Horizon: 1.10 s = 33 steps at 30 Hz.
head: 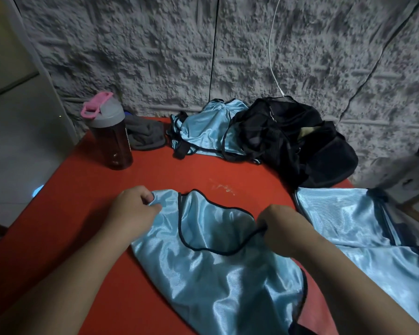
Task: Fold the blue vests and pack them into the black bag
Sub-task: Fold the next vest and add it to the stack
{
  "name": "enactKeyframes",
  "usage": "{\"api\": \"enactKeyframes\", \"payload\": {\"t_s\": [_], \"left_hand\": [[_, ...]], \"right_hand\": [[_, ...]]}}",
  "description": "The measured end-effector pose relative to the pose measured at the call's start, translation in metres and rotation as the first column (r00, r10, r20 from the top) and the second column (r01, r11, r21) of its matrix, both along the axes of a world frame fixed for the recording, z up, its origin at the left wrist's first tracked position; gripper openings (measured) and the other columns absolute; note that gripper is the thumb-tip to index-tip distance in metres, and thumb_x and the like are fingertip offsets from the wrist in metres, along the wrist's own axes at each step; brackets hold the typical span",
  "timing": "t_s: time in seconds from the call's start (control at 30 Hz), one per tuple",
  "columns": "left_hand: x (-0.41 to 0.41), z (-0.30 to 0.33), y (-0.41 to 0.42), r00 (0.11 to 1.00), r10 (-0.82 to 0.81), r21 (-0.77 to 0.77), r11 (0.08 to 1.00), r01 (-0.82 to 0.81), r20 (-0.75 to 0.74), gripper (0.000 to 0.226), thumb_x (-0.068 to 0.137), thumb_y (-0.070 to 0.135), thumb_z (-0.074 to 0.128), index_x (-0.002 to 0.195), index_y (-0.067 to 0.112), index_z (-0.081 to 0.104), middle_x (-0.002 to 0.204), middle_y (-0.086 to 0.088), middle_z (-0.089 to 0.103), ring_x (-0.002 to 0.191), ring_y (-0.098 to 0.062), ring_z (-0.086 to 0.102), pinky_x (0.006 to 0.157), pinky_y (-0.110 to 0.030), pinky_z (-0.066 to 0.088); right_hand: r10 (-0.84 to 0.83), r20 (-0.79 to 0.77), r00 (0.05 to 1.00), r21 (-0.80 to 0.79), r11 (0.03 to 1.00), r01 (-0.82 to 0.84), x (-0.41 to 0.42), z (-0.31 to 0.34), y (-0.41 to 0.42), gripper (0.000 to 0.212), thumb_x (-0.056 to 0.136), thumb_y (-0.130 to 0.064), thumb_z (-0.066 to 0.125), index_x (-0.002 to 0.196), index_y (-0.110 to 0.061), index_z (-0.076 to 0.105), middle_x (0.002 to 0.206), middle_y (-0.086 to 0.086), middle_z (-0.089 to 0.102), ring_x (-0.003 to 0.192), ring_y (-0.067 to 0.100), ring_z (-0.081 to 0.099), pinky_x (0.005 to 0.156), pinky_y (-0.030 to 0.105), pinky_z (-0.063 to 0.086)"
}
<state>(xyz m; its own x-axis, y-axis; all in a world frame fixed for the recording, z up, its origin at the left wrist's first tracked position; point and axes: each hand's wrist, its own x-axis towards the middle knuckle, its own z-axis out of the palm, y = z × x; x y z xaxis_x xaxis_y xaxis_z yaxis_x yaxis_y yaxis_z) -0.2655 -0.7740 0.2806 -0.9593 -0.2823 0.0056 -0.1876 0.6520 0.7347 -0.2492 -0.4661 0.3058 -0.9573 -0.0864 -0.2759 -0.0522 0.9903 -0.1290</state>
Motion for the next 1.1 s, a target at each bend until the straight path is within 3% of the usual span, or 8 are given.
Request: {"api": "enactKeyframes", "payload": {"t_s": [0.13, 0.2, 0.3, 0.5, 0.63, 0.83, 1.0, 1.1], "left_hand": [[-0.003, 0.001, -0.004, 0.998, -0.061, 0.173, 0.983, 0.062, -0.013, 0.028, 0.079, 0.006, 0.08, 0.067, 0.017, 0.057, 0.059, 0.001, 0.052, 0.053, -0.019, 0.044, 0.056, -0.028, 0.035], [-0.004, -0.001, -0.009, 0.999, -0.049, 0.178, 0.983, 0.05, -0.012, 0.026, 0.077, 0.006, 0.081, 0.072, 0.018, 0.059, 0.065, -0.008, 0.063, 0.059, -0.028, 0.056, 0.06, -0.038, 0.045], [-0.004, -0.007, -0.016, 0.998, -0.006, 0.152, 0.988, -0.004, 0.063, 0.03, 0.075, 0.009, 0.083, 0.092, 0.021, 0.061, 0.085, -0.01, 0.069, 0.079, -0.03, 0.069, 0.076, -0.047, 0.057], [0.002, -0.013, -0.017, 0.98, 0.049, 0.053, 0.997, -0.06, 0.19, 0.039, 0.072, 0.024, 0.086, 0.102, 0.016, 0.062, 0.096, -0.005, 0.068, 0.087, -0.027, 0.068, 0.081, -0.042, 0.057], [0.003, -0.015, -0.014, 0.946, 0.09, 0.057, 0.992, -0.113, 0.31, 0.041, 0.063, 0.04, 0.083, 0.088, 0.012, 0.067, 0.085, -0.008, 0.072, 0.077, -0.029, 0.07, 0.074, -0.041, 0.06], [0.003, -0.02, -0.011, 0.923, 0.148, 0.266, 0.931, -0.251, 0.355, 0.03, 0.067, 0.019, 0.089, 0.076, -0.001, 0.069, 0.071, -0.016, 0.07, 0.064, -0.029, 0.066, 0.062, -0.038, 0.051], [0.001, -0.016, -0.012, 0.919, 0.161, 0.433, 0.844, -0.318, 0.361, 0.023, 0.077, 0.011, 0.085, 0.087, -0.003, 0.069, 0.087, -0.021, 0.071, 0.074, -0.029, 0.063, 0.069, -0.036, 0.048], [0.002, -0.011, -0.01, 0.943, 0.162, 0.484, 0.825, -0.291, 0.292, 0.021, 0.081, 0.008, 0.081, 0.098, 0.003, 0.07, 0.095, -0.016, 0.072, 0.087, -0.027, 0.065, 0.078, -0.033, 0.05]], "right_hand": [[0.022, -0.314, 0.949, -0.319, 0.939, -0.127, -0.006, 0.004, -0.015, 0.036, 0.071, -0.005, 0.053, 0.088, -0.026, 0.077, 0.094, -0.001, 0.067, 0.088, 0.023, 0.065, 0.079, 0.025, 0.05], [0.017, -0.367, 0.93, -0.45, 0.871, -0.194, -0.008, 0.005, -0.022, 0.055, 0.068, 0.008, 0.052, 0.101, -0.028, 0.077, 0.119, -0.003, 0.065, 0.109, 0.016, 0.062, 0.09, 0.008, 0.039], [-0.178, -0.338, 0.924, -0.551, 0.834, -0.041, -0.01, 0.01, -0.018, 0.075, 0.067, 0.013, 0.048, 0.127, -0.026, 0.069, 0.15, -0.002, 0.048, 0.136, 0.012, 0.047, 0.103, 0.015, 0.035], [-0.381, -0.045, 0.924, -0.309, 0.884, 0.349, -0.013, -0.015, -0.001, 0.056, 0.098, -0.032, 0.059, 0.149, -0.015, 0.046, 0.134, 0.014, 0.064, 0.123, 0.031, 0.06, 0.096, 0.033, 0.045], [-0.401, 0.047, 0.915, -0.308, 0.866, 0.395, -0.016, -0.031, -0.011, 0.053, 0.095, -0.045, 0.061, 0.13, -0.005, 0.06, 0.125, 0.017, 0.068, 0.118, 0.034, 0.062, 0.093, 0.035, 0.047], [-0.378, 0.111, 0.919, -0.495, 0.781, 0.381, -0.013, -0.037, -0.027, 0.057, 0.065, -0.059, 0.078, 0.08, -0.004, 0.072, 0.071, 0.008, 0.071, 0.071, 0.029, 0.066, 0.066, 0.037, 0.052], [-0.529, 0.135, 0.838, -0.699, 0.548, 0.459, -0.018, -0.033, -0.03, 0.029, 0.068, -0.034, 0.085, 0.067, -0.009, 0.07, 0.061, 0.007, 0.069, 0.057, 0.021, 0.062, 0.058, 0.035, 0.052], [-0.503, 0.296, 0.812, -0.815, 0.31, 0.489, -0.02, -0.031, -0.033, 0.021, 0.074, -0.023, 0.084, 0.066, -0.013, 0.067, 0.059, 0.01, 0.064, 0.057, 0.02, 0.055, 0.059, 0.034, 0.048]]}}
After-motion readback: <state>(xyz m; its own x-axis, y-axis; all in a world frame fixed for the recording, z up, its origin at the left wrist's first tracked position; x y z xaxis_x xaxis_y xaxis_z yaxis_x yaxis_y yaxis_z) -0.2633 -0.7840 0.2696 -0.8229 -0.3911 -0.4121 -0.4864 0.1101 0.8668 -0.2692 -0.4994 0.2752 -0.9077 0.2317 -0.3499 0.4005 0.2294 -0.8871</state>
